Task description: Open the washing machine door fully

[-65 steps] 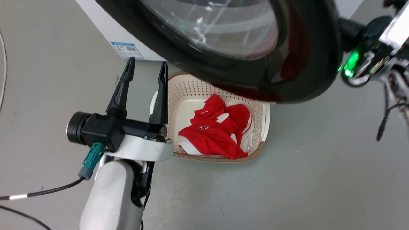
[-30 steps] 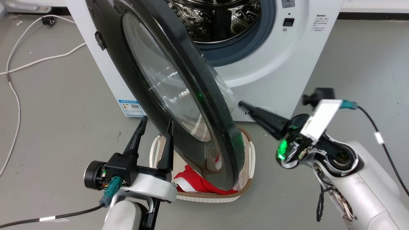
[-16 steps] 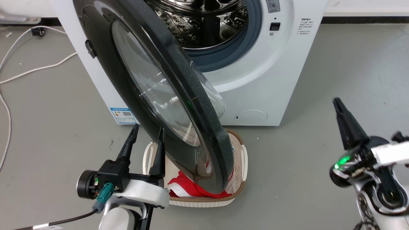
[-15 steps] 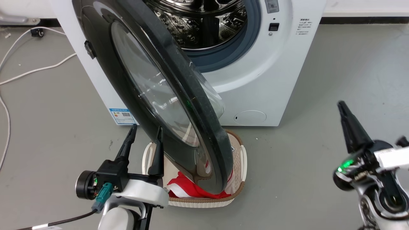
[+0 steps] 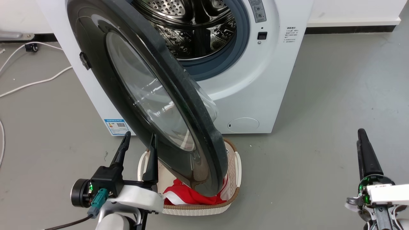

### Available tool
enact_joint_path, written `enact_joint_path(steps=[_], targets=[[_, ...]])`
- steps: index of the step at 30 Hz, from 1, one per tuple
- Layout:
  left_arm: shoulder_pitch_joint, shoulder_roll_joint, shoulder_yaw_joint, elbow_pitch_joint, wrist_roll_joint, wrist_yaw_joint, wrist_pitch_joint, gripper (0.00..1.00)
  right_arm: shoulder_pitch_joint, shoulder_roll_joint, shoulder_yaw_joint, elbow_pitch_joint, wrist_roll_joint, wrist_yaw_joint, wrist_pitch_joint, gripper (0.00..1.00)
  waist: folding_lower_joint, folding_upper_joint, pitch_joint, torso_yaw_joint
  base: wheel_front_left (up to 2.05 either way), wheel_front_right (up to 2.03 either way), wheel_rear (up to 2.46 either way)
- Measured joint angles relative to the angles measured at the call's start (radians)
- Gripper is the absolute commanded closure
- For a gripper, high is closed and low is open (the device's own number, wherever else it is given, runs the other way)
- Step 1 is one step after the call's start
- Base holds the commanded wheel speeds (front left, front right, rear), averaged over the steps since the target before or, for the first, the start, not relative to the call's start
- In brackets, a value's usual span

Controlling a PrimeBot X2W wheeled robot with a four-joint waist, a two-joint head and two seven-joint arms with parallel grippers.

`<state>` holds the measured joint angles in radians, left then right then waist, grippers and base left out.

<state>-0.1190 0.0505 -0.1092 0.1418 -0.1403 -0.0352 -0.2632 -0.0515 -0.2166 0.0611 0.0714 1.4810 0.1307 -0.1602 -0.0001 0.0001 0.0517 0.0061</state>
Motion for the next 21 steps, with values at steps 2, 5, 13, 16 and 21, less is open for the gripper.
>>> enact_joint_path(steps=[2,5,13,16,21], targets=[[0.008,0.000,0.004,0.001,0.004,0.000,0.000,0.00,0.005,-0.007,0.007,0.024,-0.092,0.000,-0.045,0.00,0.0000,-0.0001,-0.005,-0.001,0.00,0.00,0.00],[0.012,0.000,0.009,0.002,0.004,0.000,0.000,0.00,0.010,-0.007,-0.005,0.067,-0.259,0.000,-0.084,0.00,0.0000,0.0000,-0.011,-0.003,0.00,0.00,0.00],[0.013,0.000,0.019,0.002,0.007,0.000,0.000,0.00,-0.005,0.077,-0.161,0.064,-0.885,0.000,-0.102,0.00,0.0000,0.0000,-0.012,-0.008,0.00,0.00,0.00],[0.013,0.000,0.020,0.003,0.009,-0.001,0.000,0.00,-0.002,0.114,-0.190,-0.001,-1.101,0.000,-0.103,0.00,0.0000,0.0000,-0.012,-0.007,0.00,0.00,0.00],[0.013,0.000,0.022,0.003,0.012,0.000,0.000,0.00,0.039,0.142,-0.167,-0.085,-1.377,0.000,-0.101,0.00,0.0000,0.0000,-0.013,-0.006,0.00,0.00,0.00]])
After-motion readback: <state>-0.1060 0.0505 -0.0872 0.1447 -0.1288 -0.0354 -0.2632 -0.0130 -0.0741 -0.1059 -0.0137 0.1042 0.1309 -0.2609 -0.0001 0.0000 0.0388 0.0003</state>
